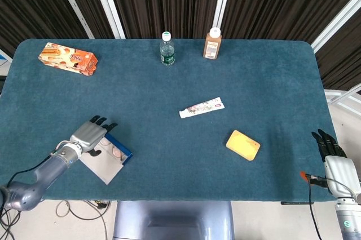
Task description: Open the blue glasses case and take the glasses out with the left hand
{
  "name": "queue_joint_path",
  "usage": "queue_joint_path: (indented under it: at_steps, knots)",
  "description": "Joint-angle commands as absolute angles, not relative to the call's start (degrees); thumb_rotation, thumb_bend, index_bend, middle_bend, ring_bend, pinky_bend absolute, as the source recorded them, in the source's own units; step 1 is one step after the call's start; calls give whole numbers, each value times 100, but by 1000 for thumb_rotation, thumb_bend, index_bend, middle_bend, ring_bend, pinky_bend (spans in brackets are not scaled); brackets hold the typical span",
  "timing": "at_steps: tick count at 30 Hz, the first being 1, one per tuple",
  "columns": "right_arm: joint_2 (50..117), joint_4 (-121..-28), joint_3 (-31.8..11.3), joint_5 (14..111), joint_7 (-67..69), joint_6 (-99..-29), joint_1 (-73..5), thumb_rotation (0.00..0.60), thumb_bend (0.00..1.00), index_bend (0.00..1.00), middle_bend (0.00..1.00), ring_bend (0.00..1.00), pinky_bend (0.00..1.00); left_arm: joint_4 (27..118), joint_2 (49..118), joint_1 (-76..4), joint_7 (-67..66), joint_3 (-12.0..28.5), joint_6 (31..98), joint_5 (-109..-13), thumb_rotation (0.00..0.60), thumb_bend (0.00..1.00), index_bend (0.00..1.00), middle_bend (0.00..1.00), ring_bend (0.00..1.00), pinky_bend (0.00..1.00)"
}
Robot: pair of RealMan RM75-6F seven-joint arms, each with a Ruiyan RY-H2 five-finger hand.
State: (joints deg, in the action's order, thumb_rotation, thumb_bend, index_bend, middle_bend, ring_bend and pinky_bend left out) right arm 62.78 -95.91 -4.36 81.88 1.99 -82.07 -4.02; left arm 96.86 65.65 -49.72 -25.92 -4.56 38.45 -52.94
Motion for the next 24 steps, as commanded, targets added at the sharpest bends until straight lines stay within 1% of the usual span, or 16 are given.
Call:
queue_joint_path:
  at_steps: [1,24]
  knots:
    - [6277,-9592,-432,8196,202,-8209,-401,600,233,0,0,0,187,9738,6485,-4892,-2515,-529,3875,-5376,600,248,0,249,0,18]
    - [6272,-9614,-434,8189,205,-8218,-393,600,233,0,0,0,187,10185,5995,-4372,-1871,-825,4026,-6339,600,248,0,295,0,18]
